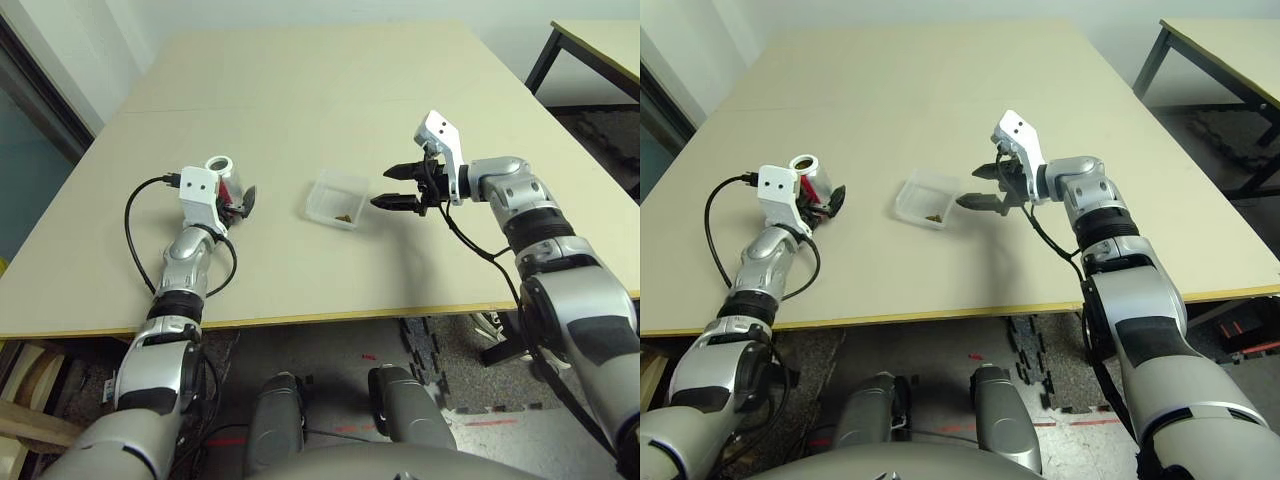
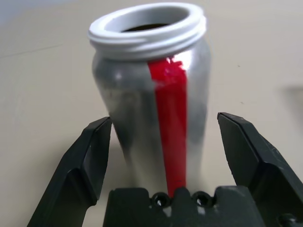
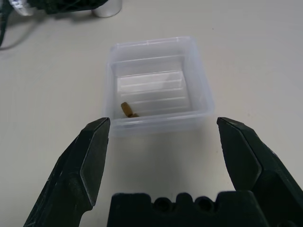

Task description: Pour the medicine from the bottle into the box.

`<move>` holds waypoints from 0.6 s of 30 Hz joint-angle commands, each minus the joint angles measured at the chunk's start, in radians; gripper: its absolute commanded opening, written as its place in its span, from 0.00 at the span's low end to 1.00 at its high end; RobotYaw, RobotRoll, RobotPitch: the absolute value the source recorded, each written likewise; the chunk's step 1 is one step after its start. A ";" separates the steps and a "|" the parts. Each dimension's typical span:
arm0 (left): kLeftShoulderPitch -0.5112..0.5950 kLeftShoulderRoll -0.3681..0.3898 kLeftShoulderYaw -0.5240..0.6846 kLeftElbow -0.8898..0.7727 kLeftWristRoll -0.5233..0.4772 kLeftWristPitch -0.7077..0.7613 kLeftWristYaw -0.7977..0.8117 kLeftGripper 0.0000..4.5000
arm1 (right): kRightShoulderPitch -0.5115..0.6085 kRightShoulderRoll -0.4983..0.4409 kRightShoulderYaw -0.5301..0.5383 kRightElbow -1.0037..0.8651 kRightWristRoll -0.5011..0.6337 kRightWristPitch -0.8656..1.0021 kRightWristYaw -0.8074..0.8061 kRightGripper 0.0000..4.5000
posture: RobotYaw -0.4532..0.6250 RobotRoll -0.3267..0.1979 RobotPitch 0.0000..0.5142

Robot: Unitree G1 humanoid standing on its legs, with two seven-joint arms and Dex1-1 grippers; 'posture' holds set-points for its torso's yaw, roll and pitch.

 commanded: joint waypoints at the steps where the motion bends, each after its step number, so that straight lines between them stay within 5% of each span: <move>1: 0.078 -0.007 -0.011 -0.164 -0.041 0.081 -0.016 0.99 | -0.002 0.002 -0.002 0.015 -0.001 -0.011 -0.006 1.00 | 0.25 0.62 0.12; 8: 0.212 0.040 0.008 -0.370 -0.082 0.187 -0.048 0.99 | 0.005 0.000 -0.013 0.043 0.003 -0.021 -0.020 1.00 | 0.26 0.62 0.13; 18: 0.243 0.079 0.060 -0.441 -0.112 0.252 -0.024 0.99 | -0.010 0.005 -0.027 0.092 0.003 -0.044 -0.038 1.00 | 0.27 0.62 0.14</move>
